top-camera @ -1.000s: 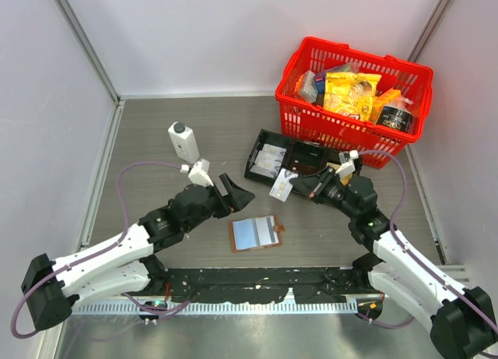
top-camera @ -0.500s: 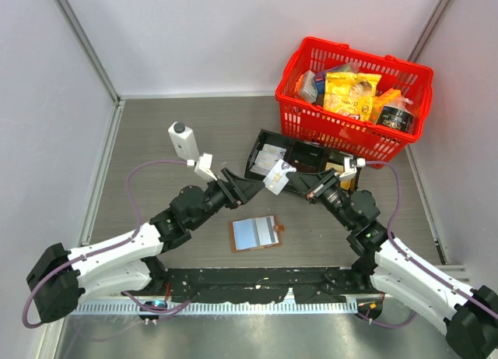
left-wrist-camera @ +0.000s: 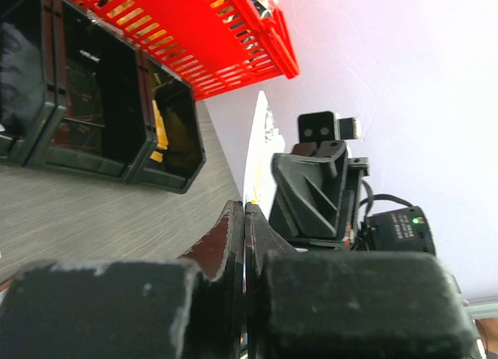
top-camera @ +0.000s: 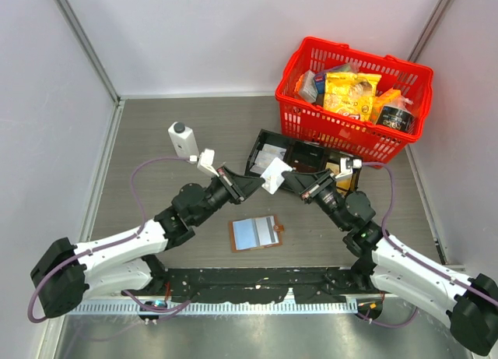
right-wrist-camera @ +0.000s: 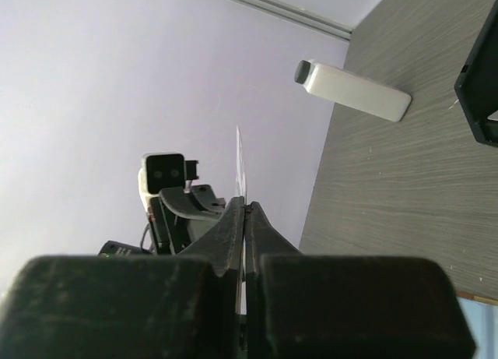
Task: Take the credit cards out of the card holder
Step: Place the credit card in the storage box.
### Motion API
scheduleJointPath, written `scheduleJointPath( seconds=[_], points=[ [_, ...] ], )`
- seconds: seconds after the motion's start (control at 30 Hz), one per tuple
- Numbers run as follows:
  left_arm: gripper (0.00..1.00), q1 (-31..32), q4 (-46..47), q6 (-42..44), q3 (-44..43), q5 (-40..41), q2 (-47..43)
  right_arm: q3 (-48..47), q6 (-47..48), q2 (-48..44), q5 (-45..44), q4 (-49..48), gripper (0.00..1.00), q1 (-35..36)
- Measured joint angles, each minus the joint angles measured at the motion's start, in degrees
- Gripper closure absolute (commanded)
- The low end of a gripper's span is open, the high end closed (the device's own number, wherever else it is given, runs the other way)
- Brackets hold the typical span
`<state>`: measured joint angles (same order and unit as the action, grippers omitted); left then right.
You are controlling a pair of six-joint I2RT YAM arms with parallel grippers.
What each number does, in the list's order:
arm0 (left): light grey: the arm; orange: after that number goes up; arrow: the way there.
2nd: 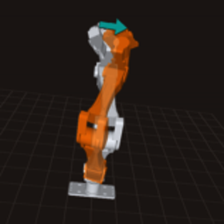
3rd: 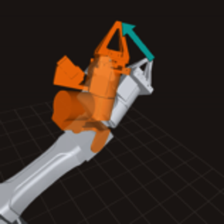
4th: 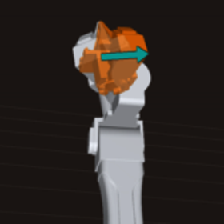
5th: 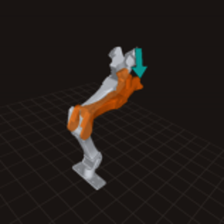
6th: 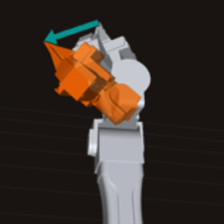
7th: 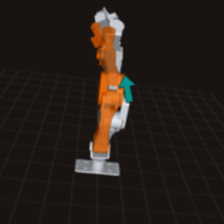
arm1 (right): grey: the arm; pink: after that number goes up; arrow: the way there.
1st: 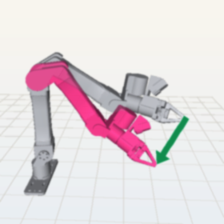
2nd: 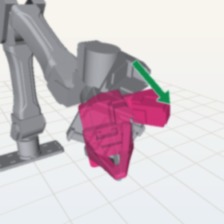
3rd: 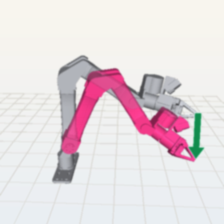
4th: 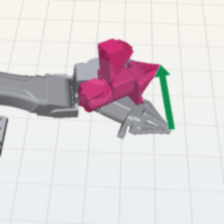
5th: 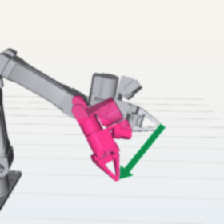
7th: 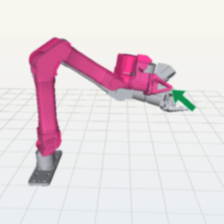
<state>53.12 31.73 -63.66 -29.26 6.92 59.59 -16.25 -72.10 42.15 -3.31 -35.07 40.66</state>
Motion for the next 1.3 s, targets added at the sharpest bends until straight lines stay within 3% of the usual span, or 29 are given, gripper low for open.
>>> scheduleJointPath(
  seconds=[0.13,0.27,0.43,0.6,0.73,0.87,1.2,1.3],
  points=[
    [1.00,-1.4,0.0,0.7,-0.5,-2.1,-1.0,0.0,0.8,0.0,-0.1,1.3,0.55,0.0],
    [1.00,-8.8,-3.5,1.6,-1.9,-10.2,-1.5,-1.7,4.9,-1.2,1.7,8.1,0.37,-0.7],
    [1.00,-19.0,-10.3,4.1,-4.8,-25.4,-1.2,-8.5,14.5,-2.0,9.0,17.6,0.33,-5.2],
    [1.00,-21.3,-19.8,11.0,-13.5,-39.4,1.6,-15.5,24.3,0.5,21.7,22.2,0.33,-11.5],
    [1.00,-21.3,-25.4,17.0,-18.5,-48.4,2.5,-18.4,31.0,4.3,30.1,25.0,0.35,-13.6],
    [1.00,-21.3,-30.4,22.1,-21.0,-54.5,2.5,-18.7,34.4,6.4,37.0,26.1,0.44,-13.8],
    [1.00,-21.4,-34.2,26.5,-21.4,-59.2,3.5,-18.6,32.4,8.2,48.0,17.3,0.99,-13.8],
    [1.00,-21.6,-35.3,27.8,-21.7,-59.1,4.0,-18.5,31.3,9.2,49.1,15.9,0.99,-13.8]
  ],
)
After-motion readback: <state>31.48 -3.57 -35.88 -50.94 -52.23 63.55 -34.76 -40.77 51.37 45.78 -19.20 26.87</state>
